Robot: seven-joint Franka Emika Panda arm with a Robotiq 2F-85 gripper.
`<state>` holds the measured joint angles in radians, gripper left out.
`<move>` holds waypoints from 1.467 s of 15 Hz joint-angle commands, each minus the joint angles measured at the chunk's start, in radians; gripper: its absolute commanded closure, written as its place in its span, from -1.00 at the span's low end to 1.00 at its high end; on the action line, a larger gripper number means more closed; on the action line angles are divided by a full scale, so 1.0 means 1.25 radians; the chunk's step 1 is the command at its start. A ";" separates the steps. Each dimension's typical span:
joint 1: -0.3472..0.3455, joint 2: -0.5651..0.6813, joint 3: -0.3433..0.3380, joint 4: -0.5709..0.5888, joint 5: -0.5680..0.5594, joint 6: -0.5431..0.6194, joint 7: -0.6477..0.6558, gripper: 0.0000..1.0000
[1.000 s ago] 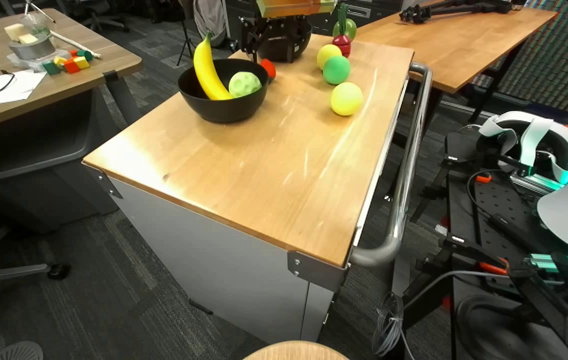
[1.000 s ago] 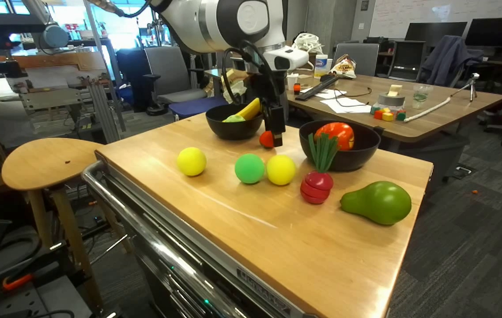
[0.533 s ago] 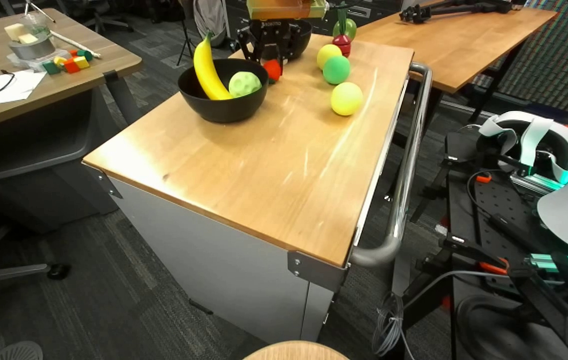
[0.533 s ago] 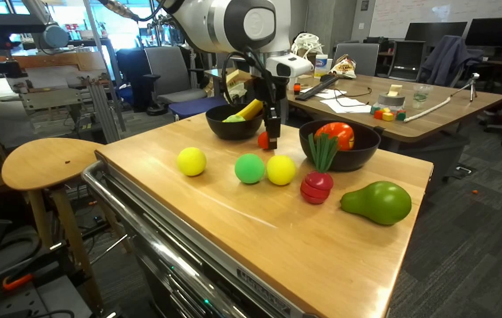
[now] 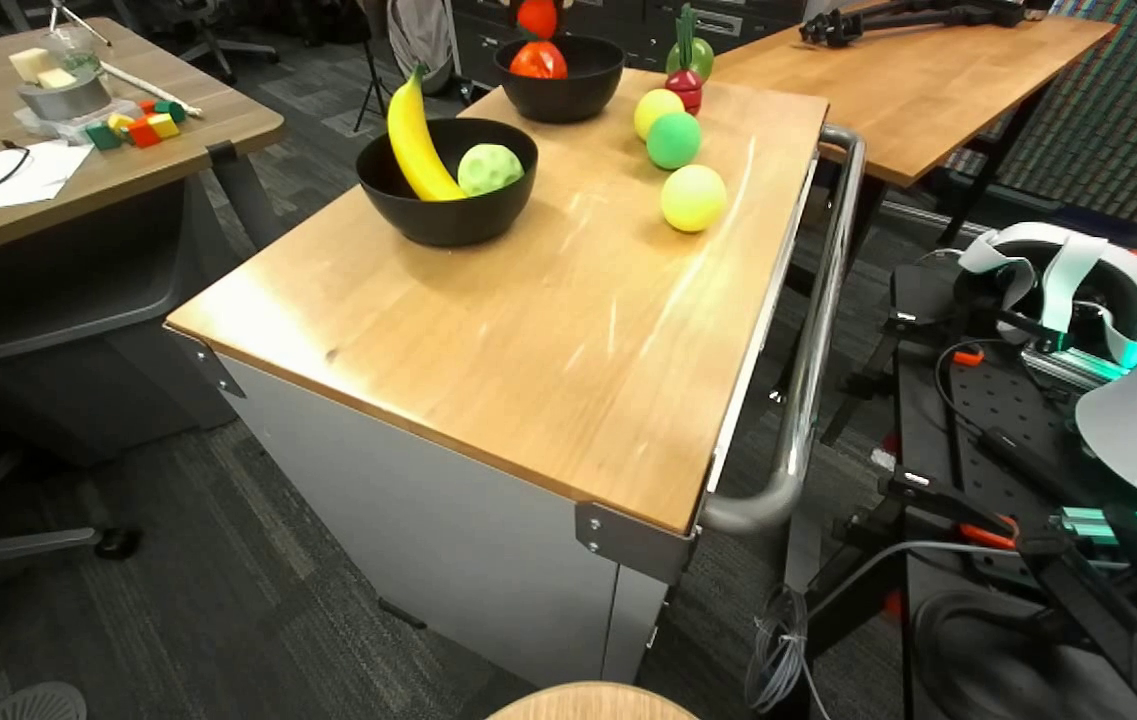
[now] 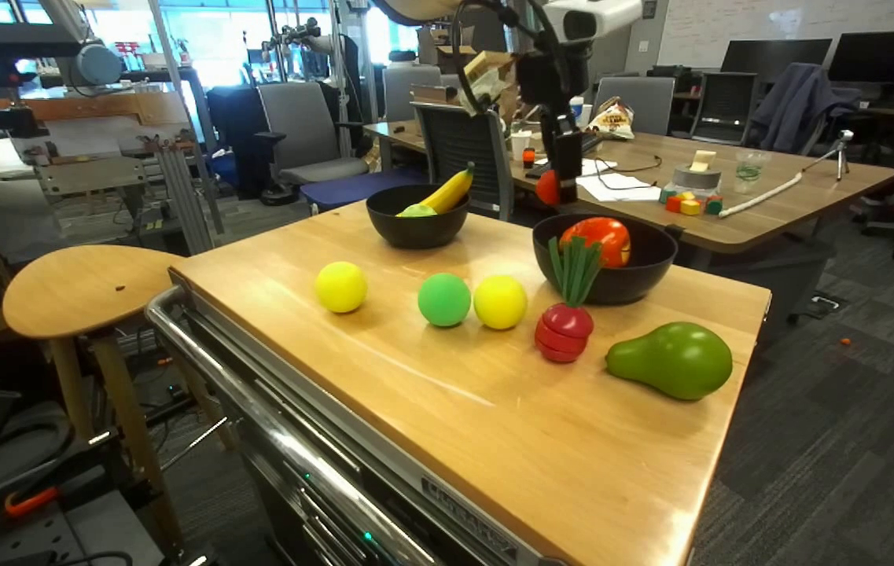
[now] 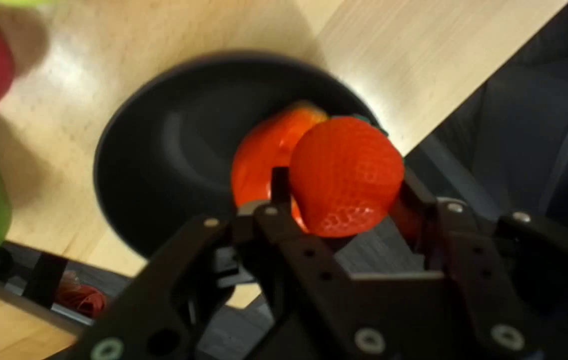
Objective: Pick up the fruit toys from the table and put them in the two black bowls.
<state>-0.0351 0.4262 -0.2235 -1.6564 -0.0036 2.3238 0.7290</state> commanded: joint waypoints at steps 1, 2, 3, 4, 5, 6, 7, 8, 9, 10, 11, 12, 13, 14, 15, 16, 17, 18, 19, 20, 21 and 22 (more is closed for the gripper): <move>-0.004 0.028 -0.037 0.056 -0.050 -0.001 0.072 0.50; -0.006 0.038 -0.042 0.063 -0.058 -0.007 0.086 0.50; -0.008 0.044 -0.046 0.066 -0.063 -0.012 0.098 0.50; -0.009 0.057 -0.048 0.071 -0.066 -0.013 0.110 0.50; -0.009 0.073 -0.051 0.078 -0.069 -0.015 0.127 0.50; -0.009 0.087 -0.053 0.084 -0.072 -0.016 0.141 0.50; -0.007 0.098 -0.055 0.086 -0.077 -0.017 0.156 0.50; -0.007 0.108 -0.055 0.090 -0.077 -0.019 0.166 0.42; -0.006 0.110 -0.055 0.090 -0.078 -0.019 0.174 -0.50; -0.006 0.105 -0.055 0.097 -0.081 -0.025 0.181 -0.52; -0.009 0.101 -0.050 0.095 -0.077 -0.025 0.181 -0.66; -0.008 0.084 -0.049 0.083 -0.076 -0.017 0.183 -0.80; -0.008 0.072 -0.049 0.074 -0.076 -0.015 0.183 -0.97; -0.006 0.053 -0.051 0.061 -0.081 -0.013 0.185 -1.00; -0.005 0.035 -0.052 0.047 -0.081 -0.009 0.185 -1.00; -0.006 0.017 -0.053 0.034 -0.082 -0.011 0.185 -1.00; -0.009 -0.003 -0.053 0.021 -0.081 -0.018 0.179 -1.00; -0.014 -0.028 -0.051 0.000 -0.077 -0.018 0.171 -1.00; -0.019 -0.048 -0.050 -0.017 -0.074 -0.012 0.165 -1.00; -0.027 -0.073 -0.049 -0.039 -0.071 -0.010 0.156 -1.00; -0.033 -0.098 -0.049 -0.062 -0.072 -0.005 0.150 -1.00; -0.042 -0.124 -0.048 -0.084 -0.068 -0.012 0.140 -1.00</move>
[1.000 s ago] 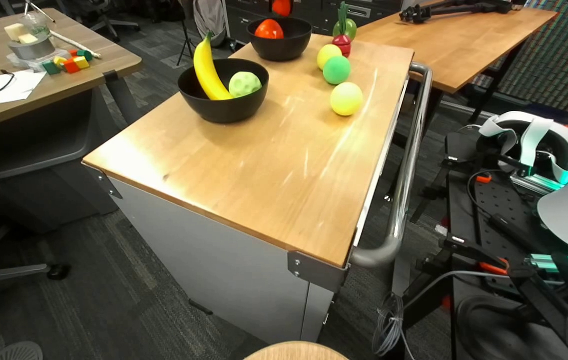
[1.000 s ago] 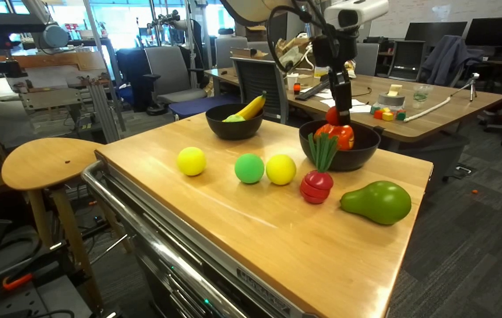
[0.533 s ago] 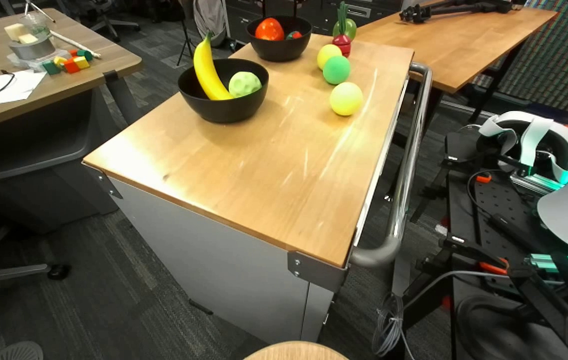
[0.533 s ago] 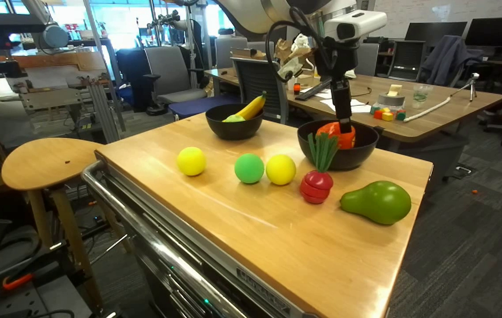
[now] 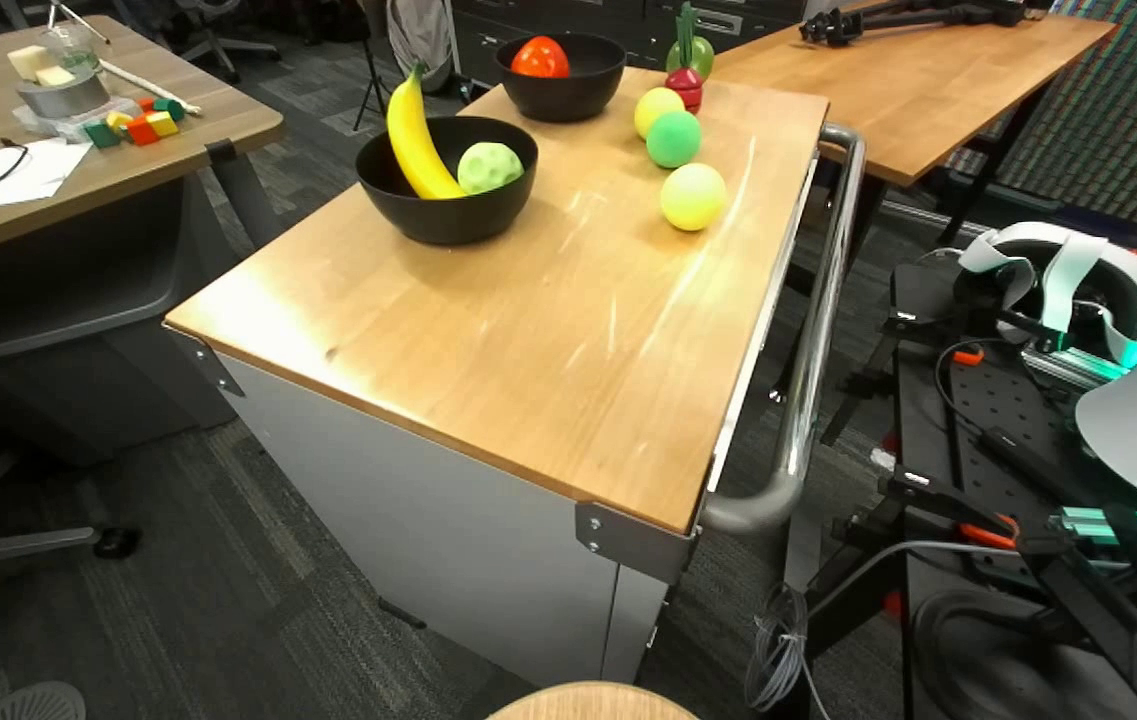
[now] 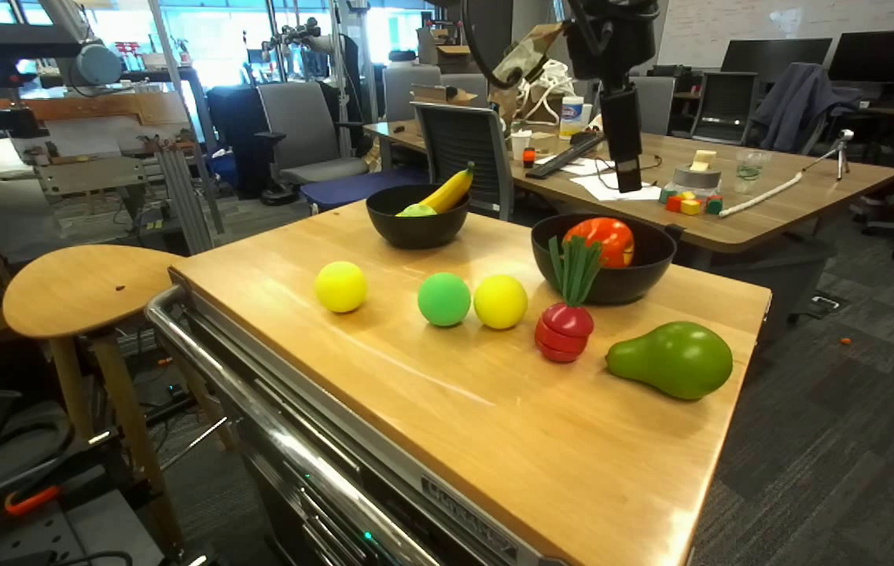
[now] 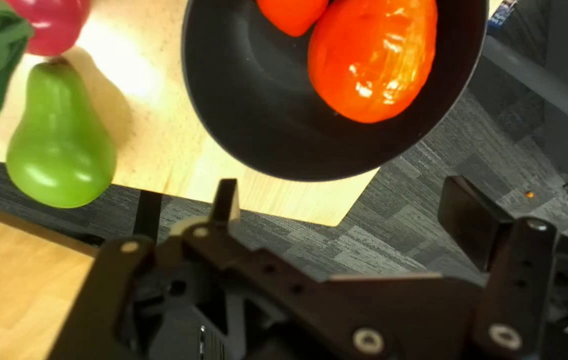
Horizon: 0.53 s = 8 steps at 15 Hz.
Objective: Pick up the fruit toys from the table and put them in the two black bowls.
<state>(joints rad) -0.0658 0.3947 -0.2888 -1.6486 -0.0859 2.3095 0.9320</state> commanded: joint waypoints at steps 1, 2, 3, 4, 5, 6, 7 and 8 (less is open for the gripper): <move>-0.027 -0.125 0.004 -0.115 -0.001 -0.011 -0.036 -1.00; -0.035 -0.146 0.005 -0.135 0.000 -0.024 -0.047 -1.00; -0.044 -0.162 0.004 -0.155 0.000 -0.034 -0.053 -1.00; -0.052 -0.175 0.003 -0.176 -0.002 -0.043 -0.059 -1.00; -0.058 -0.192 0.002 -0.200 -0.009 -0.050 -0.060 -1.00; -0.065 -0.203 0.003 -0.226 -0.008 -0.058 -0.068 -1.00; -0.071 -0.215 0.004 -0.253 -0.012 -0.056 -0.077 -1.00; -0.075 -0.222 0.005 -0.274 -0.012 -0.058 -0.082 -1.00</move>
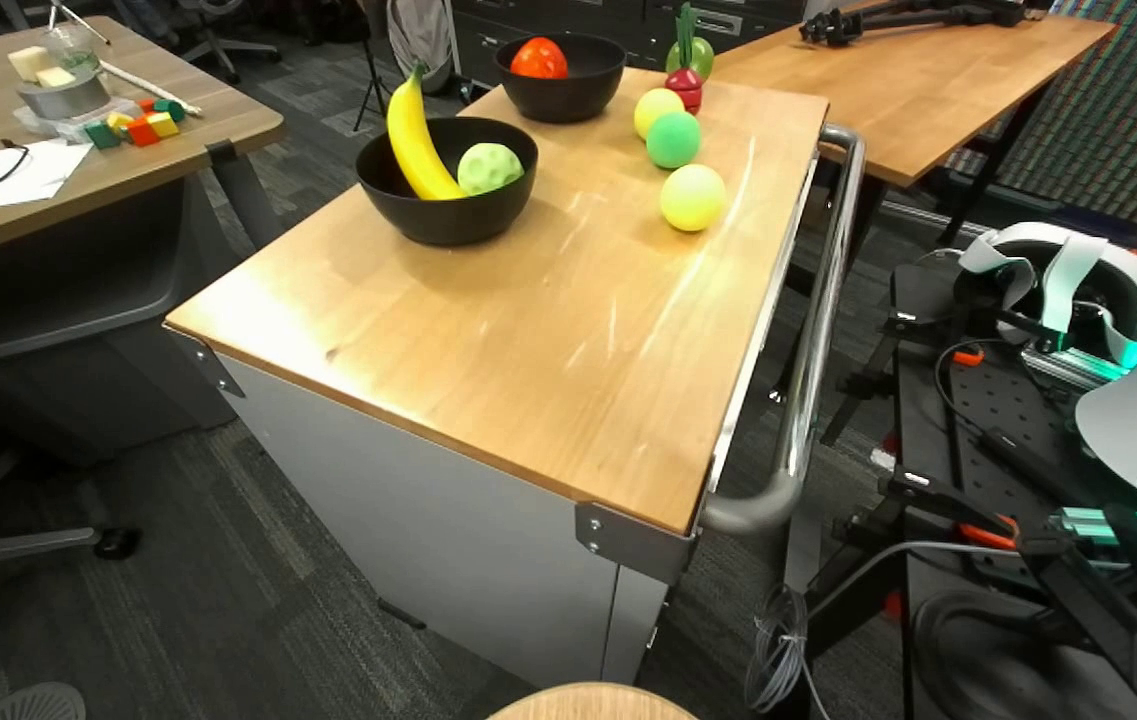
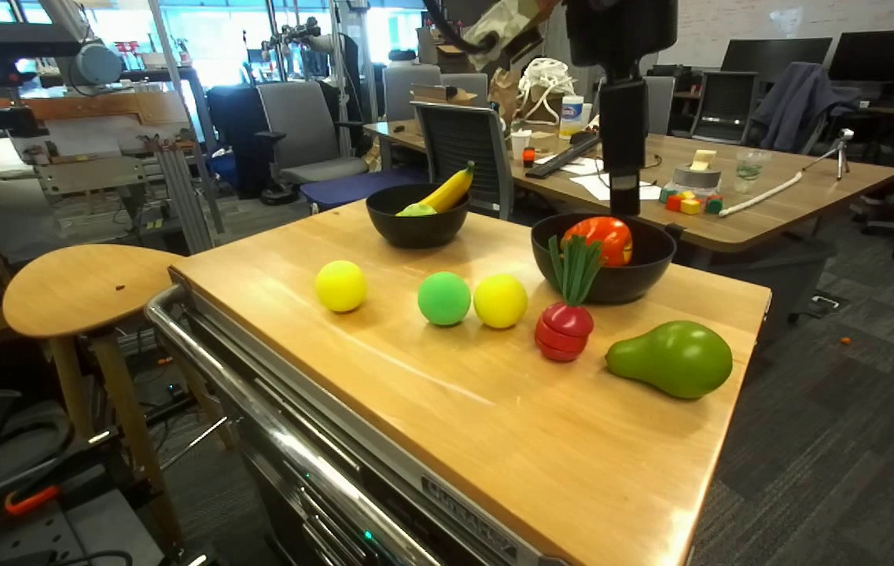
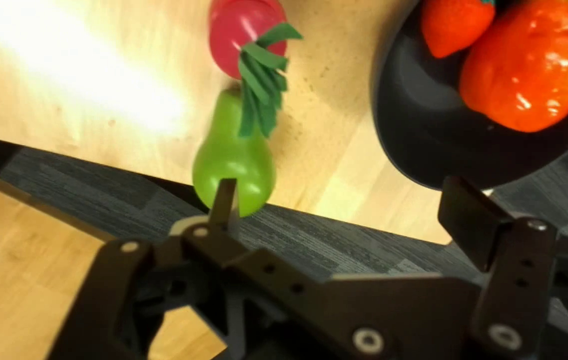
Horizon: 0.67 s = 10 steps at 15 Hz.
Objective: Pick up the fruit toys from the table and put them in the two black bowls.
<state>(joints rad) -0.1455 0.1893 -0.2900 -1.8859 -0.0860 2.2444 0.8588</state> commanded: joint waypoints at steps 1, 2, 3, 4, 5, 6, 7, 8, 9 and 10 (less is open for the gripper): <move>-0.016 -0.060 0.007 -0.103 -0.006 0.000 -0.032 -1.00; -0.017 -0.061 0.007 -0.121 -0.008 0.016 -0.022 -1.00; -0.019 -0.060 0.009 -0.132 -0.003 0.018 -0.021 -1.00; -0.020 -0.026 0.009 -0.086 -0.001 -0.001 -0.014 -1.00; -0.020 -0.027 0.009 -0.099 -0.001 0.000 -0.014 -1.00; -0.019 -0.027 0.009 -0.103 -0.007 -0.002 -0.014 -0.50; -0.019 -0.028 0.011 -0.107 0.000 0.006 -0.015 -0.46; -0.018 -0.030 0.012 -0.109 0.000 0.008 -0.016 -0.31; -0.016 -0.031 0.013 -0.112 -0.003 0.011 -0.014 -0.12; -0.015 -0.032 0.014 -0.113 -0.005 0.012 -0.011 0.03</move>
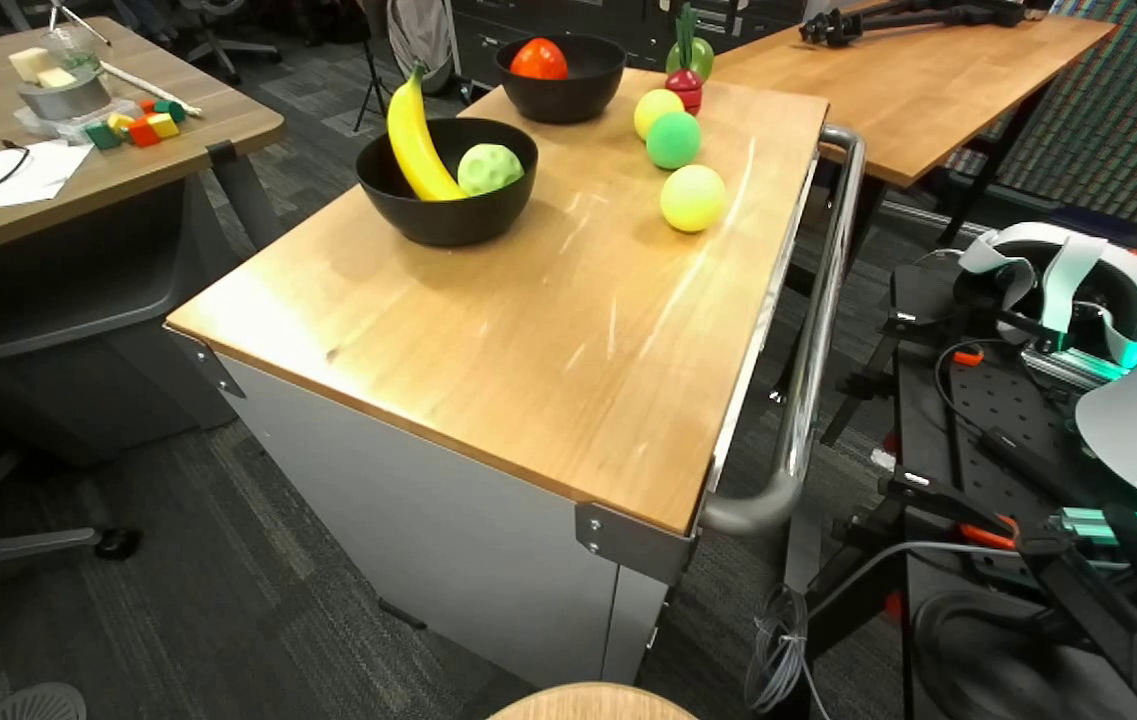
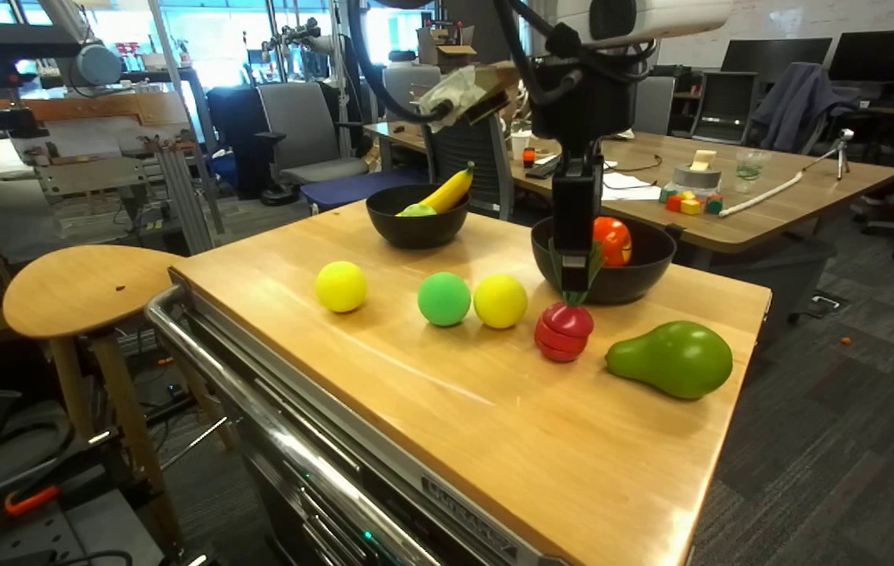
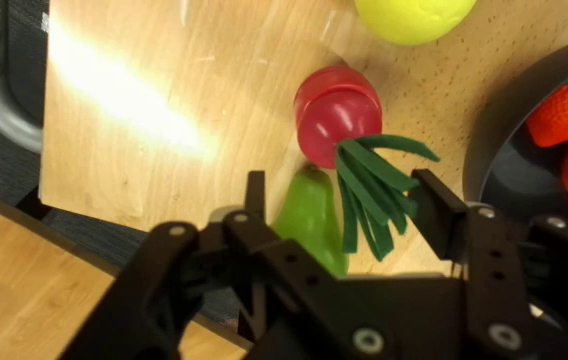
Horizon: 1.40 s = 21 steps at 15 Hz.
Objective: Pick up the fruit toys from the table and put them in the two black bowls.
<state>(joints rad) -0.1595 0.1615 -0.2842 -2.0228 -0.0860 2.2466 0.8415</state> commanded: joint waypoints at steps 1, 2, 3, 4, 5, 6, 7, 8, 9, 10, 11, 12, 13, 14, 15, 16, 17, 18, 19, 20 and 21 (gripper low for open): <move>-0.003 -0.009 0.011 -0.003 -0.004 0.012 0.005 0.16; -0.002 -0.009 0.013 -0.003 -0.004 0.013 0.007 0.34; -0.002 -0.008 0.015 -0.003 -0.001 0.012 0.005 0.47; -0.002 -0.009 0.017 -0.005 0.004 0.015 0.004 0.65; -0.002 -0.009 0.019 -0.006 0.007 0.016 0.002 0.79; -0.002 -0.011 0.021 -0.012 0.007 0.030 0.000 0.92; -0.002 -0.013 0.023 -0.017 0.007 0.048 -0.001 1.00; -0.002 -0.013 0.024 -0.018 0.008 0.056 -0.003 1.00; -0.003 -0.012 0.026 -0.018 0.014 0.062 -0.005 1.00; -0.004 -0.012 0.027 -0.017 0.021 0.066 -0.008 1.00; -0.006 -0.016 0.031 -0.013 0.040 0.066 -0.013 0.98; -0.006 -0.022 0.034 -0.011 0.062 0.070 -0.018 0.98; -0.007 -0.030 0.038 -0.009 0.086 0.074 -0.022 0.98; -0.004 -0.041 0.042 -0.004 0.103 0.077 -0.021 0.98; 0.000 -0.048 0.046 0.005 0.116 0.085 -0.019 0.98; 0.002 -0.052 0.050 0.014 0.127 0.089 -0.015 0.98; 0.005 -0.053 0.055 0.029 0.129 0.091 -0.007 0.98; 0.007 -0.050 0.060 0.049 0.134 0.083 -0.002 0.98; 0.009 -0.045 0.066 0.071 0.137 0.078 0.004 0.98; 0.013 -0.037 0.071 0.096 0.139 0.071 0.011 0.98; 0.015 -0.026 0.076 0.120 0.141 0.070 0.017 0.98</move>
<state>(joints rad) -0.1510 0.1129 -0.2047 -1.9515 0.0649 2.3455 0.8425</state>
